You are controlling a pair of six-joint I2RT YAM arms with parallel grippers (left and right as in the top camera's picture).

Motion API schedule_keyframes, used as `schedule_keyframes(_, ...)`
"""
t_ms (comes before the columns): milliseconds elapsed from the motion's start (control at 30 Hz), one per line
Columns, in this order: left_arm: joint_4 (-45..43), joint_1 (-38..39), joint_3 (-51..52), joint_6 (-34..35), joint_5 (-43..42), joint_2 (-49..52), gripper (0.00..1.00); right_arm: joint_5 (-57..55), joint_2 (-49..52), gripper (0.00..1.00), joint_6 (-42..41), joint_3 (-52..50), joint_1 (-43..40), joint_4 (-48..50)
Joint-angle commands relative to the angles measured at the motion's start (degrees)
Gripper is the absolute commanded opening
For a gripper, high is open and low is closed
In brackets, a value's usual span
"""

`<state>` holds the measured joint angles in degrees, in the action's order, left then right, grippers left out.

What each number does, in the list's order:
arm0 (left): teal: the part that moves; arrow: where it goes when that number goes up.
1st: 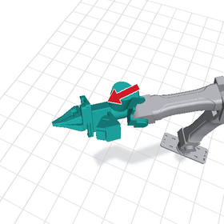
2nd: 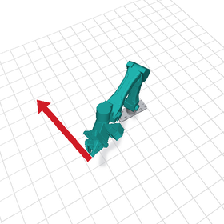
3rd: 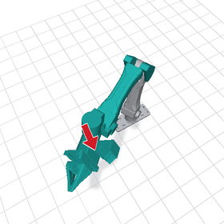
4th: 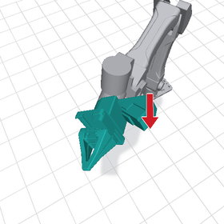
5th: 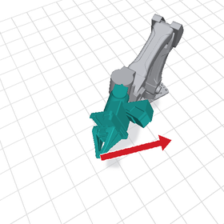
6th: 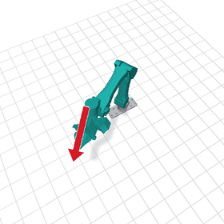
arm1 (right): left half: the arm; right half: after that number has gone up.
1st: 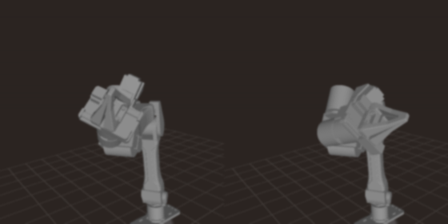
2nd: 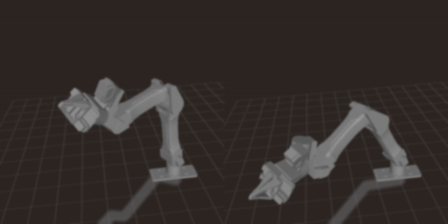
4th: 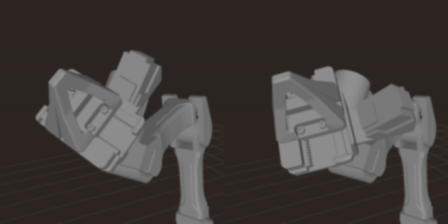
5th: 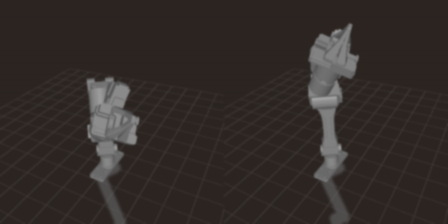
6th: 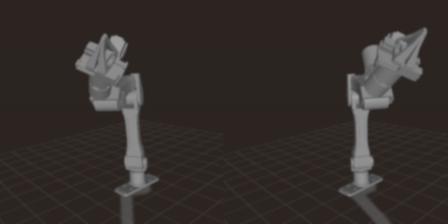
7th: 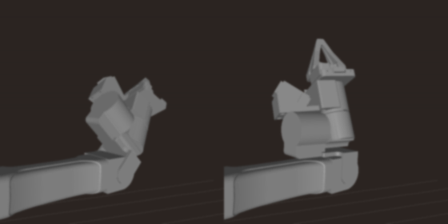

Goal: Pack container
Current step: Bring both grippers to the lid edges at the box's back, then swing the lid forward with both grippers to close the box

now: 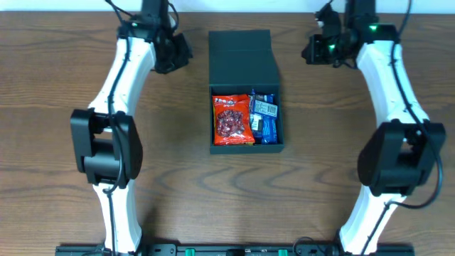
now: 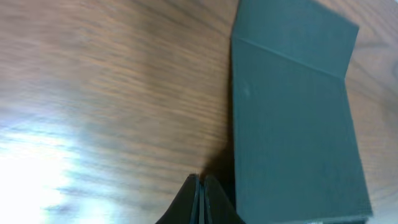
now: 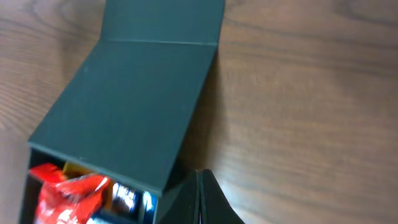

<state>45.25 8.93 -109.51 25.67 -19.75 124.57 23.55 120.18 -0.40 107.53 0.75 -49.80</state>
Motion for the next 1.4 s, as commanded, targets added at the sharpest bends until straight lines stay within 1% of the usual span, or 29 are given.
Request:
schedule_keyframes(0,-2.84,1.51,2.67,1.36,-1.25,2.23,0.06,-0.94,5.20,0.02,-1.18,-1.16,0.76,0.35)
schedule_keyframes(133,-6.16,1.77,2.64,5.57,-2.54,5.62,0.06,4.37,10.43,0.02,-1.29,-1.16,0.39,0.35)
schedule_keyframes(233,-8.74,1.55,2.64,6.60,-8.57,8.90,0.05,6.71,13.46,0.02,-1.29,-1.14,0.39,0.15)
schedule_keyframes(400,-9.79,1.57,2.64,8.81,-12.04,12.46,0.06,12.13,16.09,0.01,-1.22,-1.14,0.42,1.97)
schedule_keyframes(500,-11.34,1.60,2.64,9.29,-13.90,13.05,0.06,17.97,16.83,0.02,-1.22,-1.14,0.44,5.29)
schedule_keyframes(600,-13.20,1.60,2.64,9.29,-15.17,13.05,0.06,22.45,18.05,0.02,-1.33,-1.14,0.44,7.26)
schedule_keyframes(833,-15.54,1.60,2.64,9.22,-17.90,13.05,0.06,26.88,19.67,0.02,-2.29,-1.14,0.46,8.00)
schedule_keyframes(900,-16.02,1.60,2.64,9.01,-18.64,13.05,0.06,30.12,19.67,0.02,-2.27,-1.14,0.44,9.05)
schedule_keyframes(1000,-17.99,1.60,2.64,7.78,-21.66,13.05,0.06,34.07,19.67,0.01,-1.62,-1.14,0.44,10.08)
schedule_keyframes(1167,-19.17,1.44,2.62,5.42,-26.34,13.05,0.06,41.09,19.63,0.02,2.69,-1.09,0.33,10.19)
schedule_keyframes(1367,-19.17,0.07,1.42,1.42,-33.18,12.98,0.06,41.72,17.81,0.02,4.44,-1.03,-0.79,9.73)
